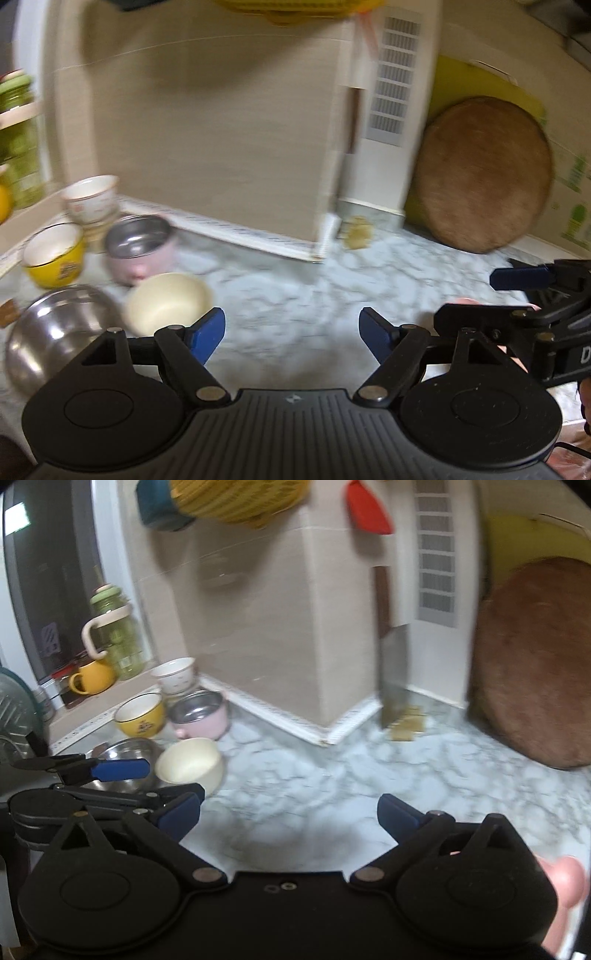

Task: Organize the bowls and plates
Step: 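Move both grippers to the rim of the large steel bowl, then close both grippers on the steel bowl rim and lift it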

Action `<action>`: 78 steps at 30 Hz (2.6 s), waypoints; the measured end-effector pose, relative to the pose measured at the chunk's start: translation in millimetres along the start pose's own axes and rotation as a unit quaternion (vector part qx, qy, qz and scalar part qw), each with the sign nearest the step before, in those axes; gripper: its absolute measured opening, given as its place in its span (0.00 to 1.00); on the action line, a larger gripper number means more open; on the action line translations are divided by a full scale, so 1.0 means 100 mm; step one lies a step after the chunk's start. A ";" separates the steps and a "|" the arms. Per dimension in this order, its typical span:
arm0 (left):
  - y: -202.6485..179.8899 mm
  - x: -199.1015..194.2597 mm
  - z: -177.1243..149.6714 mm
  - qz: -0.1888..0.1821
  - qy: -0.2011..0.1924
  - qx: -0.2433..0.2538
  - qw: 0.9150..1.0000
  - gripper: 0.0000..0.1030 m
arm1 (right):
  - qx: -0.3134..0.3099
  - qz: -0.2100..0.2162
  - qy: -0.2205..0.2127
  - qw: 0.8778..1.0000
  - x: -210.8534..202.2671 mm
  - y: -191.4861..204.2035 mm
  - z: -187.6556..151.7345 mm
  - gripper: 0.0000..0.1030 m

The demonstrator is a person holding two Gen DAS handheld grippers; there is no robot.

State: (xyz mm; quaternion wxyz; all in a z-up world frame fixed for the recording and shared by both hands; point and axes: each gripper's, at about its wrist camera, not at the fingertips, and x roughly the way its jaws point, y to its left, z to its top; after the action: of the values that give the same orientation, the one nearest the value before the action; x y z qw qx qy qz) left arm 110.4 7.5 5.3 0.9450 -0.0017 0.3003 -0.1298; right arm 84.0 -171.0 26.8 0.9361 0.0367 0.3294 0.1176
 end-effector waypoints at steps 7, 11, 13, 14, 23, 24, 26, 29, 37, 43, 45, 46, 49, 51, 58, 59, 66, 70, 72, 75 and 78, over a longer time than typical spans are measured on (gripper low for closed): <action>0.71 -0.08 -0.04 0.062 0.002 -0.023 0.998 0.77 | -0.013 0.027 0.016 0.999 0.43 0.58 0.10 1.00; 1.07 -0.09 -0.05 0.089 0.006 -0.034 0.995 0.77 | -0.018 0.040 0.030 0.999 0.67 0.87 0.15 1.00; 1.23 -0.07 -0.07 0.100 0.011 -0.036 0.994 0.77 | -0.023 0.046 0.037 0.998 0.79 1.02 0.19 1.00; 1.30 -0.07 -0.08 0.104 0.013 -0.038 0.994 0.77 | -0.024 0.047 0.041 0.998 0.84 1.09 0.20 1.00; 1.90 0.17 -0.17 0.155 0.043 -0.053 0.986 0.77 | -0.012 0.063 0.089 0.994 1.42 1.57 0.25 0.98; 1.95 0.21 -0.17 0.158 0.047 -0.052 0.985 0.77 | -0.011 0.064 0.095 0.993 1.49 1.61 0.25 0.97; 2.04 0.29 -0.19 0.168 0.056 -0.051 0.983 0.77 | -0.008 0.063 0.106 0.992 1.61 1.67 0.24 0.96; 2.22 0.42 -0.22 0.181 0.071 -0.059 0.979 0.77 | -0.003 0.059 0.122 0.991 1.78 1.75 0.21 0.94; 2.67 0.70 -0.29 0.200 0.117 -0.105 0.967 0.77 | 0.012 0.041 0.154 0.987 2.10 1.89 0.14 0.86; 2.91 0.82 -0.36 0.208 0.142 -0.135 0.958 0.77 | 0.021 0.037 0.168 0.985 2.29 1.98 0.12 0.74; 2.95 0.81 -0.37 0.206 0.141 -0.142 0.958 0.77 | 0.025 0.034 0.174 0.984 2.34 2.00 0.11 0.70; 2.96 0.80 -0.38 0.209 0.139 -0.143 0.957 0.77 | 0.026 0.032 0.177 0.983 2.37 2.00 0.11 0.69; 3.03 0.78 -0.38 0.203 0.139 -0.154 0.957 0.64 | 0.030 0.033 0.179 0.983 2.40 2.02 0.09 0.60; 3.10 0.79 -0.39 0.195 0.147 -0.170 0.955 0.59 | 0.031 0.035 0.182 0.982 2.42 2.04 0.08 0.55; 3.20 0.81 -0.45 0.175 0.161 -0.204 0.950 0.29 | 0.042 0.041 0.188 0.980 2.45 2.06 0.07 0.35; 3.19 0.80 -0.45 0.174 0.160 -0.203 0.950 0.25 | 0.043 0.042 0.190 0.980 2.46 2.06 0.06 0.31; 3.11 0.74 -0.42 0.178 0.160 -0.191 0.952 0.16 | 0.028 0.046 0.186 0.981 2.42 2.11 0.04 0.19; 3.05 0.62 -0.42 0.182 0.149 -0.186 0.954 0.16 | 0.020 0.052 0.172 0.983 2.35 2.11 0.04 0.19; 3.00 0.54 -0.40 0.189 0.142 -0.178 0.955 0.15 | 0.012 0.056 0.165 0.985 2.28 2.11 0.05 0.19; 2.92 0.40 -0.36 0.190 0.135 -0.175 0.957 0.16 | 0.009 0.063 0.162 0.985 2.17 2.10 0.07 0.19; 2.78 0.26 -0.29 0.190 0.126 -0.169 0.959 0.16 | 0.002 0.067 0.156 0.986 2.02 2.07 0.10 0.19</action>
State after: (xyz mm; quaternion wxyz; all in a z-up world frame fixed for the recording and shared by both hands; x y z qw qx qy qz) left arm 182.7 272.1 -55.9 0.8926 -0.0878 0.4295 0.1058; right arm 202.3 79.0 -58.5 0.8633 0.0418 0.4683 0.1837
